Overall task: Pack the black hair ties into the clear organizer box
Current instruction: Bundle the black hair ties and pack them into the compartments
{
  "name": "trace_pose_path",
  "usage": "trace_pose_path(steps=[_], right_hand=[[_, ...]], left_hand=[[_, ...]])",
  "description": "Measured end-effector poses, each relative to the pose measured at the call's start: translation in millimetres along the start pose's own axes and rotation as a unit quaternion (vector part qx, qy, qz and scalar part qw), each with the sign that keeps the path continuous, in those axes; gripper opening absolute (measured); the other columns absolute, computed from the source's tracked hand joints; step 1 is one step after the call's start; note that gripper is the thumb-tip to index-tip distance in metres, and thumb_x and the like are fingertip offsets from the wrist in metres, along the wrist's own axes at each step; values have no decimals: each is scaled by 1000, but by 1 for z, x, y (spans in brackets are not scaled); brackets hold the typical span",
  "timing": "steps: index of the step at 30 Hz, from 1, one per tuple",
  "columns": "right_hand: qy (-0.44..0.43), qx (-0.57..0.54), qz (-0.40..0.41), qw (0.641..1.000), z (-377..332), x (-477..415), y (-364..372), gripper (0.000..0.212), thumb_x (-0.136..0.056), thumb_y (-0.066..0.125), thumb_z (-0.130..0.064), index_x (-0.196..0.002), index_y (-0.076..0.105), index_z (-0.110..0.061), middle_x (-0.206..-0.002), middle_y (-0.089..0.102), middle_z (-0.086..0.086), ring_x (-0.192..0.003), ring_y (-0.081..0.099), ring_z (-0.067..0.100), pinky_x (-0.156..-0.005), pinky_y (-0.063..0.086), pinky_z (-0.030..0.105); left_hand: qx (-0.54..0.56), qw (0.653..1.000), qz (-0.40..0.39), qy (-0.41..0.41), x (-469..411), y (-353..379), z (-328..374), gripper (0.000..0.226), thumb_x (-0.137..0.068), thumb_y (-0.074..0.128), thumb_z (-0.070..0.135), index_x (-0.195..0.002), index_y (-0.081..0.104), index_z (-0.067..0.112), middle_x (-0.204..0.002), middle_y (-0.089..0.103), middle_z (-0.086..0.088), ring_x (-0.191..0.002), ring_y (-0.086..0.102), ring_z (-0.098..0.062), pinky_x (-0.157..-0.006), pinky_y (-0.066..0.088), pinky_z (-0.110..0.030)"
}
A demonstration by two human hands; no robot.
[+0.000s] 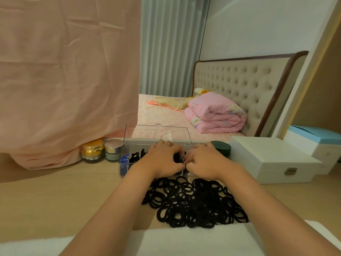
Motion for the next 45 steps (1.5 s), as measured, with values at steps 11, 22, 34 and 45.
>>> trace_pose_path(steps=[11,22,34,45], right_hand=[[37,-263,134,955,14,32,-43,34,-93,55,-12,-105,79,-33,-107,74,-13,-91,67,4,-88,56,27],[40,-18,46,998,-30,44,0,30,-93,57,-28,-116,75,-37,-110,72,-10,-93,65,14,-80,57,34],[-4,-138,-59,989,-52,60,7,58,-69,83,-56,-119,62,-36,-97,55,-18,-86,57,5,-73,52,28],[2,-225,11,974,-44,50,4,7,-87,78,-25,-93,80,-24,-89,76,-5,-86,71,16,-77,60,30]], left_hand=[[11,998,55,8,10,-23,8,34,-89,59,37,-123,59,38,-133,48,7,-125,35,-16,-109,28,-38],[45,997,-61,-27,81,-14,19,8,-91,61,43,-90,58,36,-88,62,17,-80,58,-2,-73,48,-25],[35,986,-138,-84,103,8,4,12,-87,71,40,-78,63,36,-84,65,14,-81,61,-7,-73,50,-26],[249,957,-61,-133,108,-25,-15,7,-96,66,25,-92,71,23,-83,75,7,-73,68,-1,-63,45,-15]])
Point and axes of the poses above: each hand's wrist, its own x-axis away from the middle knuckle, its own y-axis out of the palm, z = x × y, the point moved 9 cm from there along -x, towards the middle knuckle
